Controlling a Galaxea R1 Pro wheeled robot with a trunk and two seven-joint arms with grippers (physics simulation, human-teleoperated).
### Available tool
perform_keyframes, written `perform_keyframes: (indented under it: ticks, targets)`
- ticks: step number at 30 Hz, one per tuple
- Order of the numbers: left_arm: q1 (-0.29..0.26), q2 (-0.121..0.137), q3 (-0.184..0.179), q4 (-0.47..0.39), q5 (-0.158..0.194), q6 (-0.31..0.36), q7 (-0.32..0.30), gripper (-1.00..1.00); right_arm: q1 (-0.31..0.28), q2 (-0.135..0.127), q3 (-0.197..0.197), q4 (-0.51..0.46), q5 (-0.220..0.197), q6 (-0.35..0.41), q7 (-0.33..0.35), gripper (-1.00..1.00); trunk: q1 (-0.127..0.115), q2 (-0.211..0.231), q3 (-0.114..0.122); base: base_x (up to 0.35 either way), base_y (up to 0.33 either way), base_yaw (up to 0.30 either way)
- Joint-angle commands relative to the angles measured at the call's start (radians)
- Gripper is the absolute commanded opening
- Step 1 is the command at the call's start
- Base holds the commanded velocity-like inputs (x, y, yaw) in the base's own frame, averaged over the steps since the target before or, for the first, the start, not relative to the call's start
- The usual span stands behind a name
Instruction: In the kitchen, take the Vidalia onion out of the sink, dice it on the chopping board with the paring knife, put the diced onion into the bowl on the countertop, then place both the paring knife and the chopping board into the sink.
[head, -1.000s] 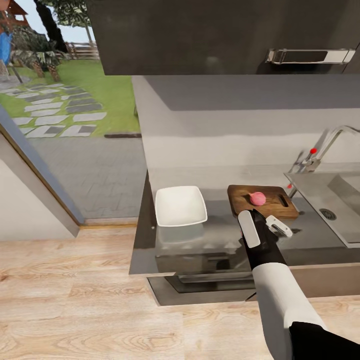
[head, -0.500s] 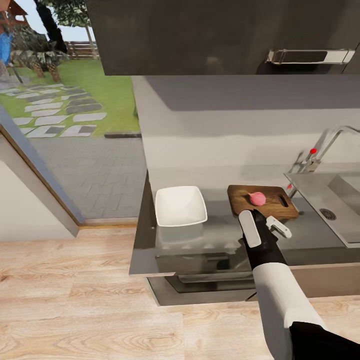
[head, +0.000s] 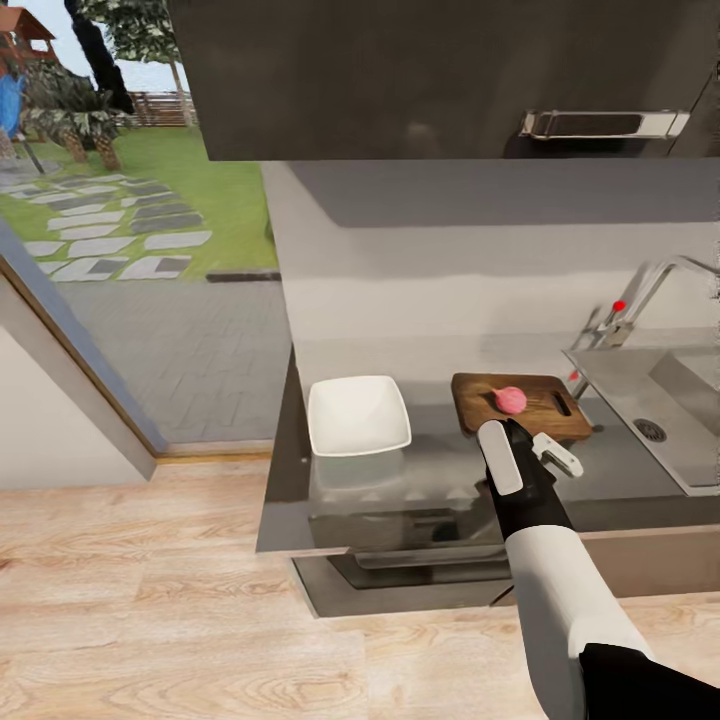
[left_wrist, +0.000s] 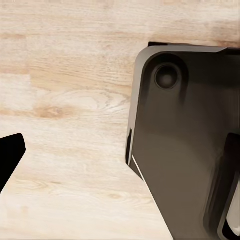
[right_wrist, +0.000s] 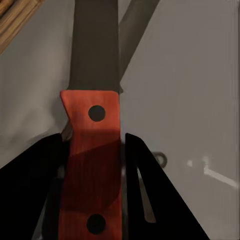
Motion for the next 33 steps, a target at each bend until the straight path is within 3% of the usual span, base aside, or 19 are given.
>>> perform_keyframes:
  ticks: [1, 33]
  targets:
    - [0.000, 0.002, -0.008, -0.002, 0.011, -0.003, 0.009, 1.00, -0.001, 0.001, -0.002, -0.002, -0.001, 0.010, -0.004, -1.00, 0.001, -0.002, 0.000, 0.000, 0.000, -0.064]
    - [0.000, 0.002, -0.010, -0.002, 0.011, -0.003, 0.009, 1.00, -0.001, 0.001, -0.002, -0.004, -0.003, 0.009, -0.005, -1.00, 0.001, -0.002, 0.051, -0.044, -0.003, -0.066]
